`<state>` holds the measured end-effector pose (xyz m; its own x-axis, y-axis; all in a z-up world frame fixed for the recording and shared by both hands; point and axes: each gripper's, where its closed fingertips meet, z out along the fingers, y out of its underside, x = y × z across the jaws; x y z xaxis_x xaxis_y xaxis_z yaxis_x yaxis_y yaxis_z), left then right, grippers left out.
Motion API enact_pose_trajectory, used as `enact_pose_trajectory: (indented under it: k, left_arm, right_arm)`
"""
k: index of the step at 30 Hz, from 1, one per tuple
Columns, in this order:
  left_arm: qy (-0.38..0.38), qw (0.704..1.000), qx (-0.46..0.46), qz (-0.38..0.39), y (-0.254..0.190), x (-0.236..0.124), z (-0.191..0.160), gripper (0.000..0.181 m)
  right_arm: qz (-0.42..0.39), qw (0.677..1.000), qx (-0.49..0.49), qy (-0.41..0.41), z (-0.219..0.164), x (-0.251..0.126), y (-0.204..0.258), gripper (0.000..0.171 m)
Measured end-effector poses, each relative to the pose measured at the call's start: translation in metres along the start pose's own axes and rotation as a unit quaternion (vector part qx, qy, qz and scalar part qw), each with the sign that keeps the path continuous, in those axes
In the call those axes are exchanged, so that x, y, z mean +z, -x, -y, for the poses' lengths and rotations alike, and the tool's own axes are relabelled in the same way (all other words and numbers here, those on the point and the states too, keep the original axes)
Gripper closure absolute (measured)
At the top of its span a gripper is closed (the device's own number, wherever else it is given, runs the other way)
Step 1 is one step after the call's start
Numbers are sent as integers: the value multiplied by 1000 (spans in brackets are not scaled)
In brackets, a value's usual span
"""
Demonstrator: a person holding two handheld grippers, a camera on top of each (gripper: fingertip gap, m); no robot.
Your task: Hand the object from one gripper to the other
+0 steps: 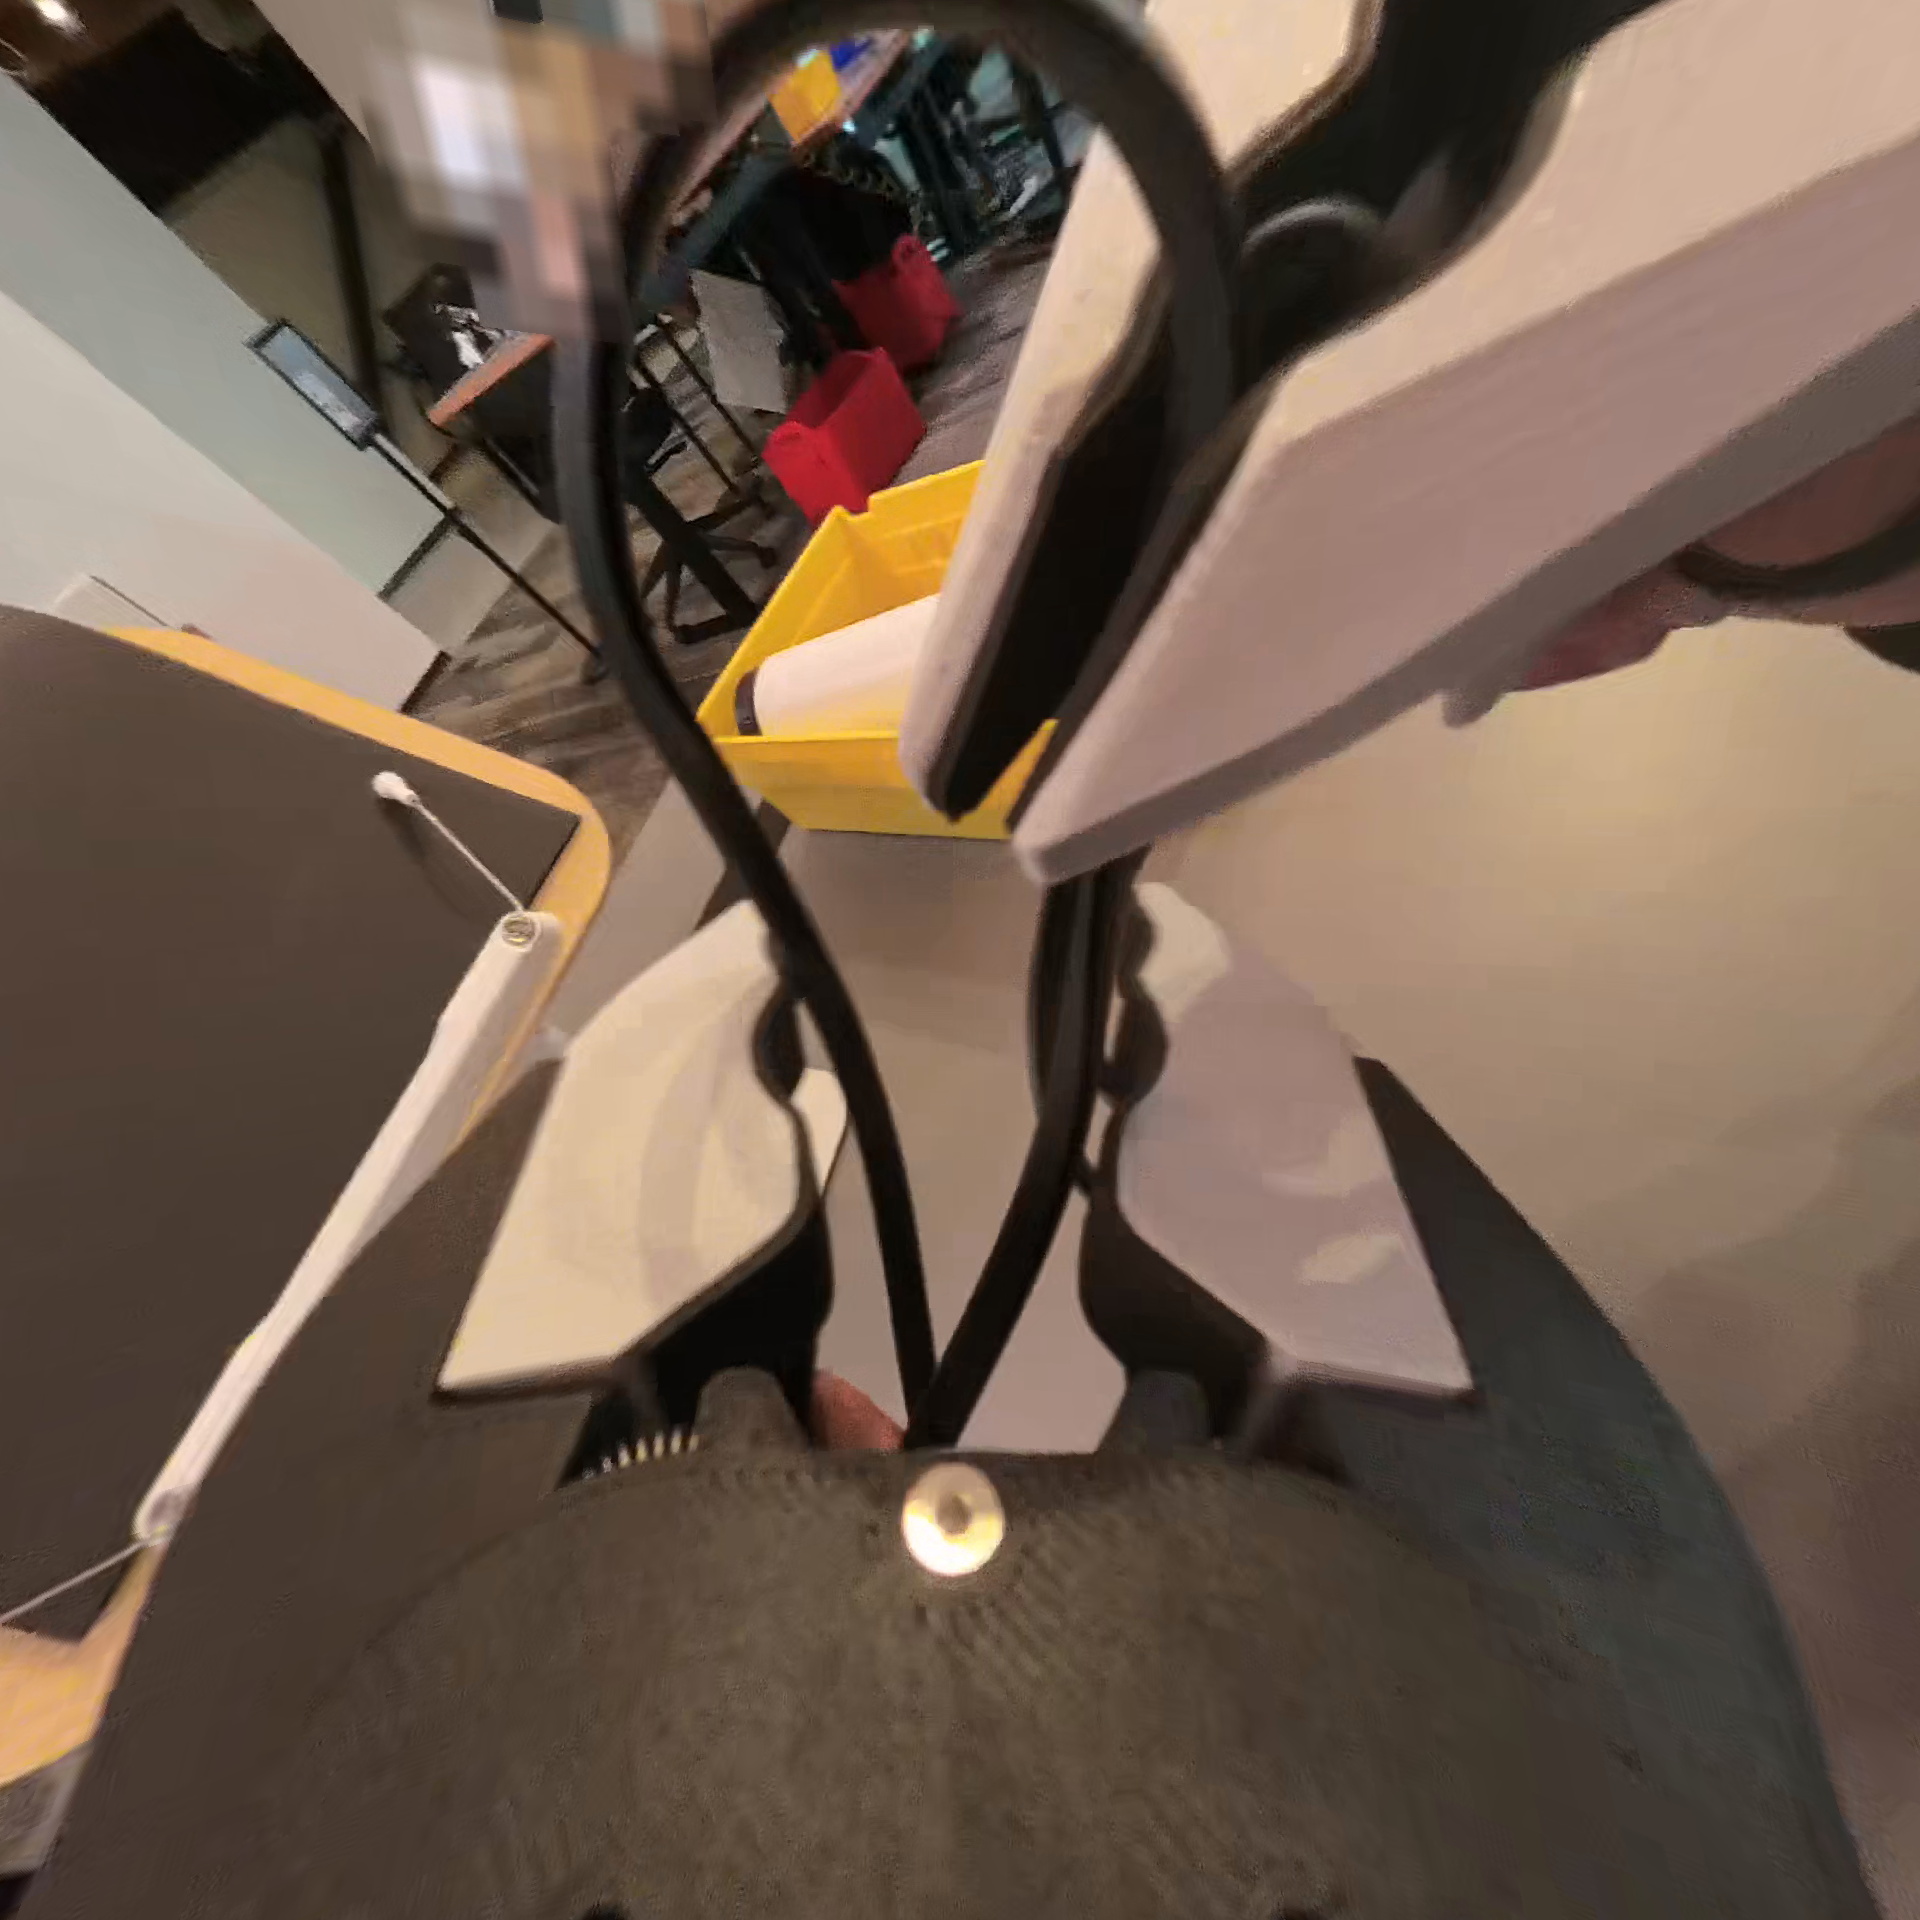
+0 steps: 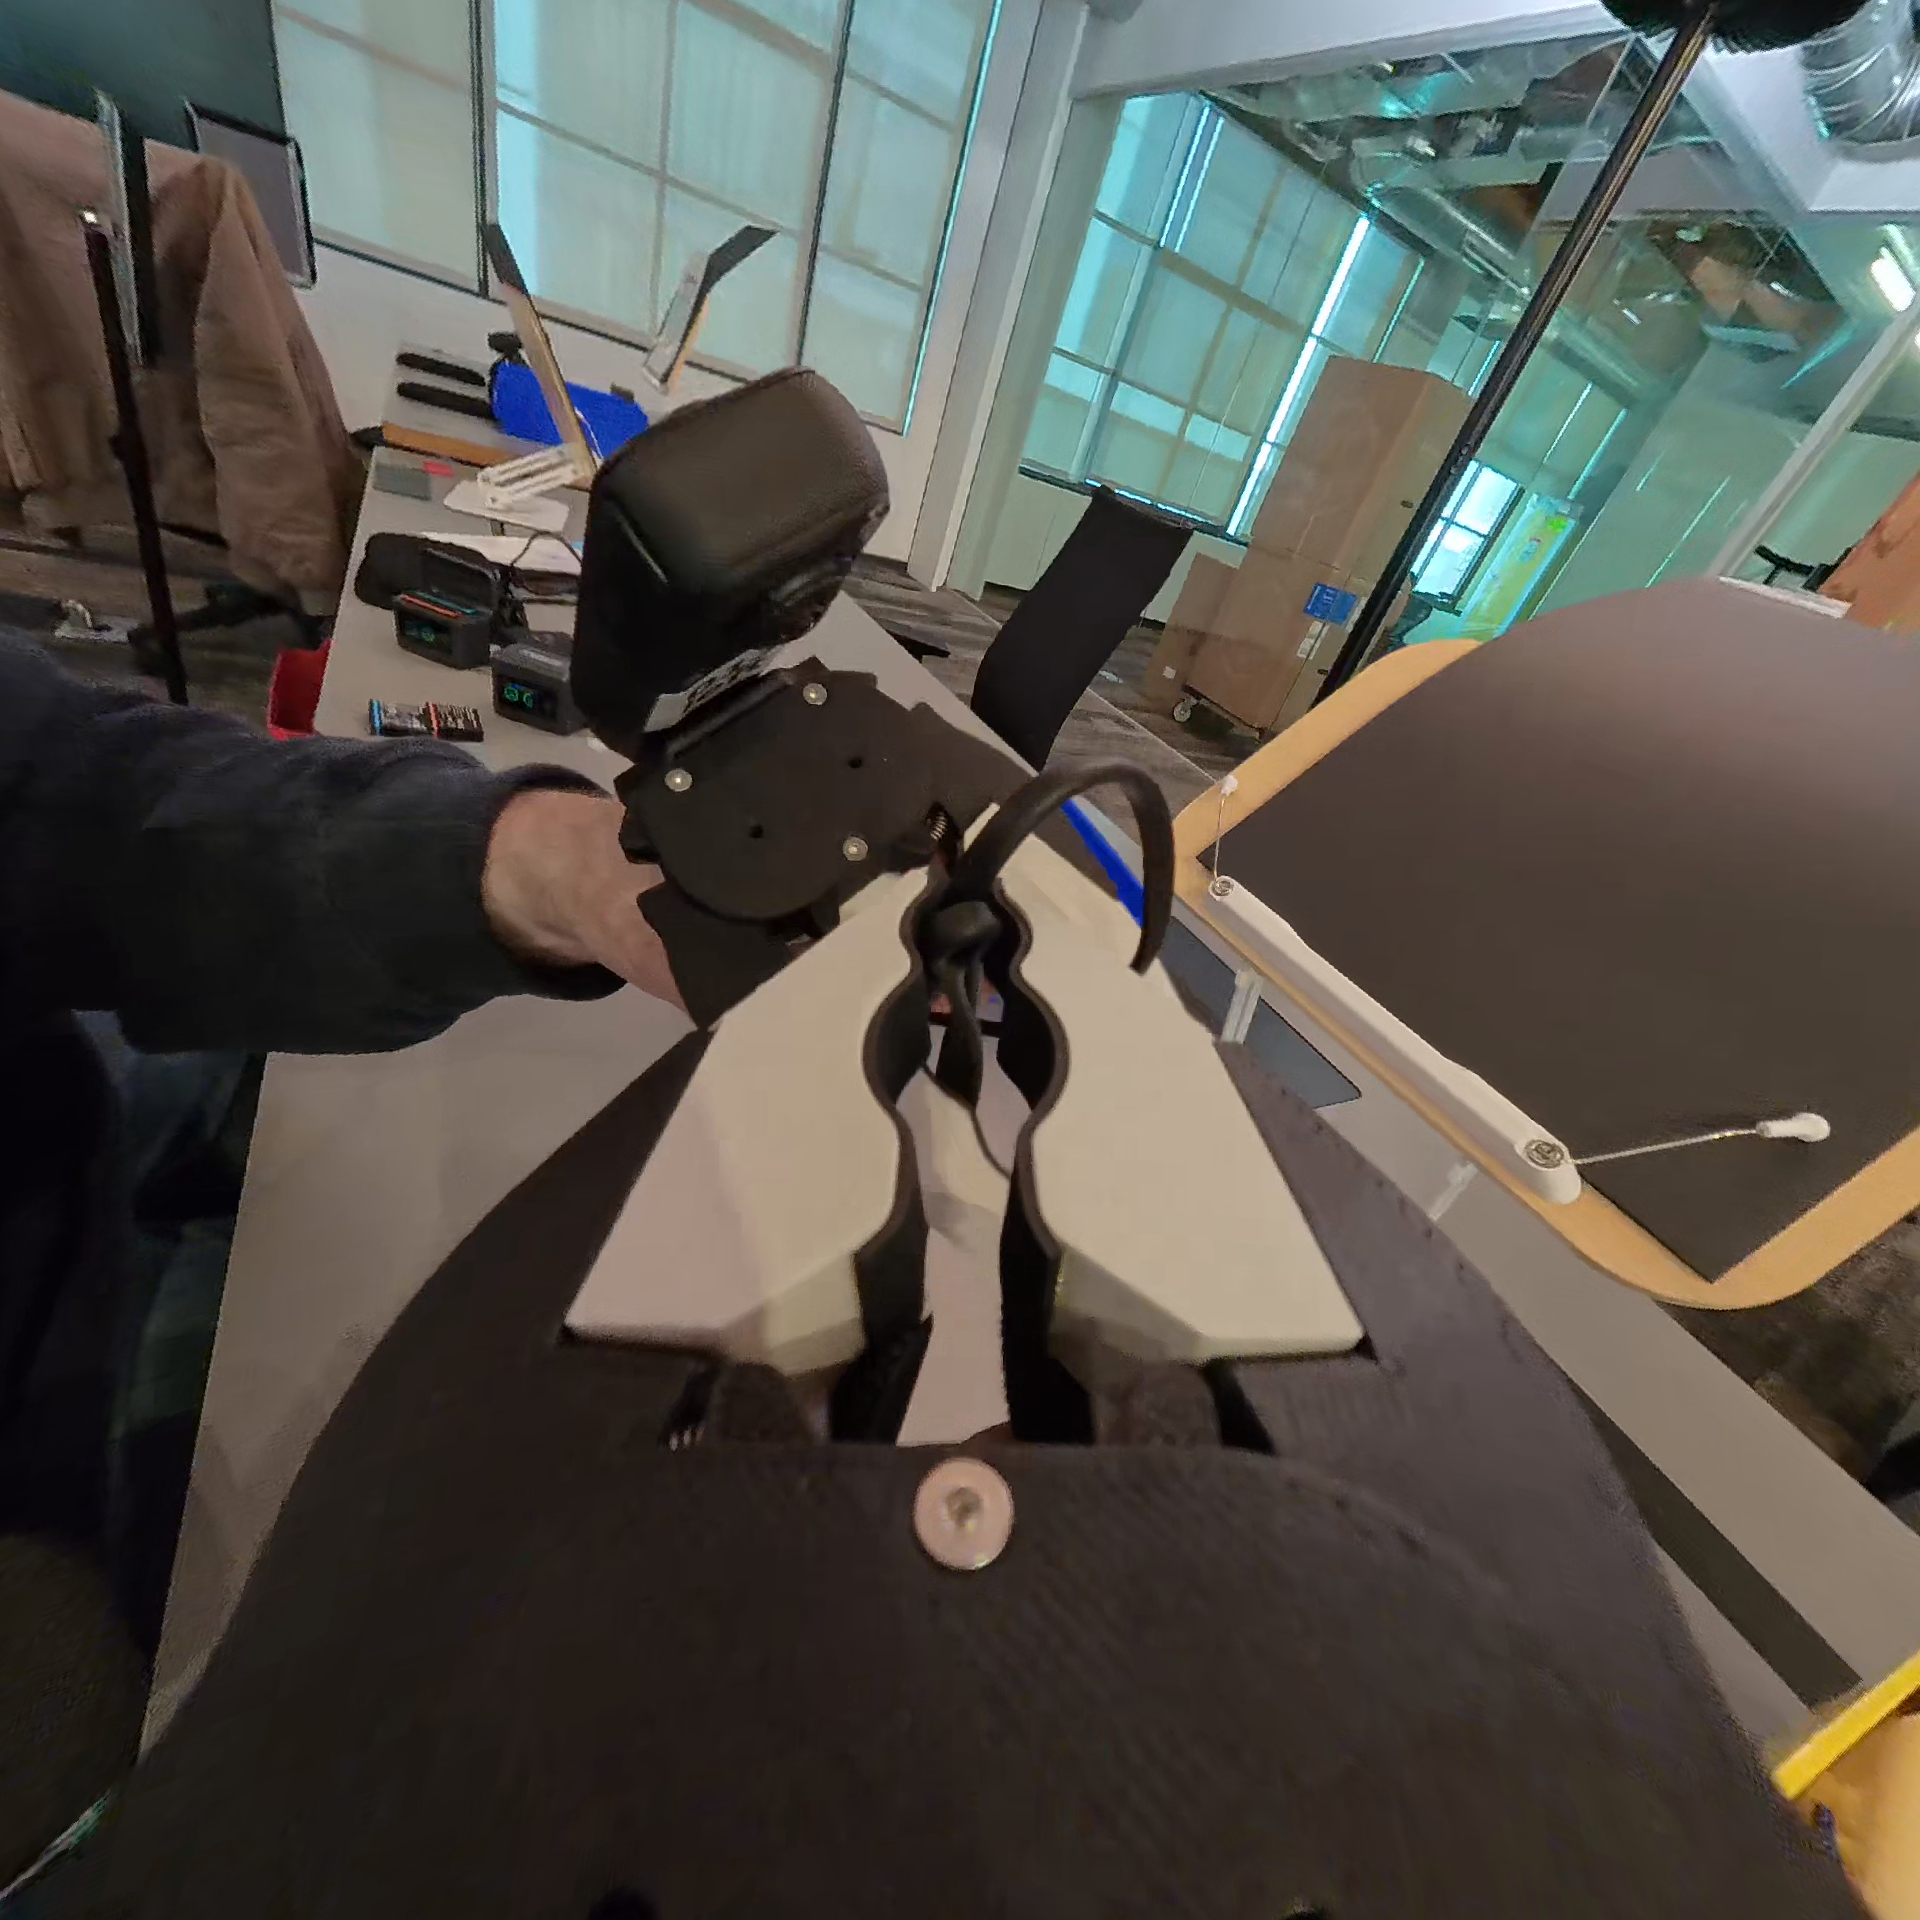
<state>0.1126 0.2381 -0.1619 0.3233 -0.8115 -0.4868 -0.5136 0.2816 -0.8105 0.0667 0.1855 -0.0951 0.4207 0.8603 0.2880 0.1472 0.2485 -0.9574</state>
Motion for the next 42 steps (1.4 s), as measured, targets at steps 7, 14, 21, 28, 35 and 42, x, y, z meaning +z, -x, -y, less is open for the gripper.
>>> enact_pose_trajectory:
  k: [7,14,21,28,35,42]
  left_arm:
    - [-9,1000,5,9,-1,-5,-1,177]
    - [-44,995,-79,-30,5,-10,5,178]
    - [-71,993,-80,-54,-7,-10,15,178]
    - [-162,931,-84,-316,-72,-45,46,178]
    - [-232,850,-139,-451,-86,-66,58,178]
    - [-215,850,-145,-459,-83,-66,49,177]
  right_arm:
    - [-17,999,30,-16,3,-2,-8,167]
    - [-38,993,76,-83,18,-23,-25,120]
    - [21,990,133,-32,-14,7,-15,83]
    - [288,948,76,-112,10,-11,32,96]
    - [391,902,84,-164,25,-16,58,107]
    - [394,900,118,-144,15,-17,54,145]
